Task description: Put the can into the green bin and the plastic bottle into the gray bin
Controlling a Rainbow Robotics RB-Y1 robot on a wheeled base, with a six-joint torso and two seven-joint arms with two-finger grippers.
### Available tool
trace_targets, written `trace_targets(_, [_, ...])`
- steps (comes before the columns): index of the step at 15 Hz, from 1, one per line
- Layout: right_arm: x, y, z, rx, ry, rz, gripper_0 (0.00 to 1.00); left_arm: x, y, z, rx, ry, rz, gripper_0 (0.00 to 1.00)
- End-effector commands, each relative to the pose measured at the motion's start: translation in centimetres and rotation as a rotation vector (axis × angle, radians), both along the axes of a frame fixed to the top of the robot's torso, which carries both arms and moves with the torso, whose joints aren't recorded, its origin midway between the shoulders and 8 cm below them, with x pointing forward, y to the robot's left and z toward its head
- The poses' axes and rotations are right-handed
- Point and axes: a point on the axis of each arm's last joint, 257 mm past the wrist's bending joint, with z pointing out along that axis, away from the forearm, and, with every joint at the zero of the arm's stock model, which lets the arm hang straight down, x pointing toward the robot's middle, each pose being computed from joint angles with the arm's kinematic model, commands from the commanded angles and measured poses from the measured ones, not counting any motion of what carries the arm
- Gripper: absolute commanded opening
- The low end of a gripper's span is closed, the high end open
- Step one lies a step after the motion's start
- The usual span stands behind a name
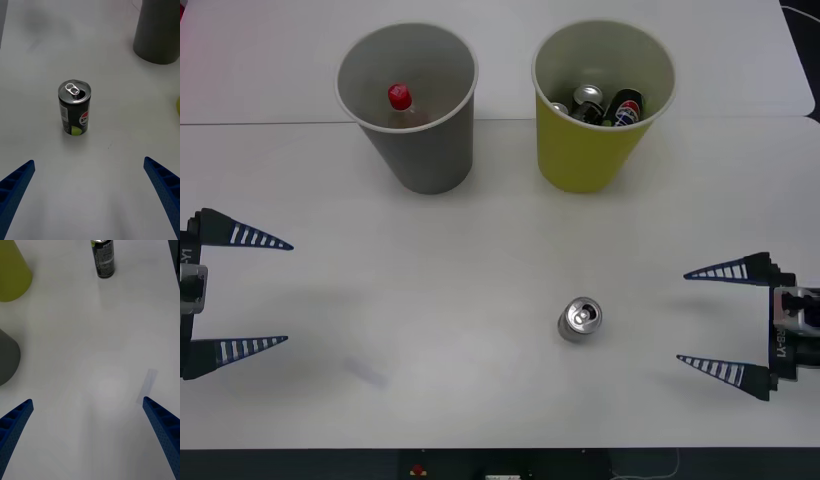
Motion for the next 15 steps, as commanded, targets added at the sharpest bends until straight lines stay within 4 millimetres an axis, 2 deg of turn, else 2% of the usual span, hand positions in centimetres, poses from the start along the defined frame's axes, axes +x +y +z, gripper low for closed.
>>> trace_targets(1, [0.5, 1.1, -1.1, 0.038, 0.004, -0.004, 1.00, 0.0, 0.0, 0.0, 0.000, 0.000, 0.000, 1.00])
trace_targets(15, [3.4, 10.3, -5.7, 0.214, 0.061, 0.006, 1.00, 0.0, 0.0, 0.0, 0.000, 0.000, 0.000, 1.00])
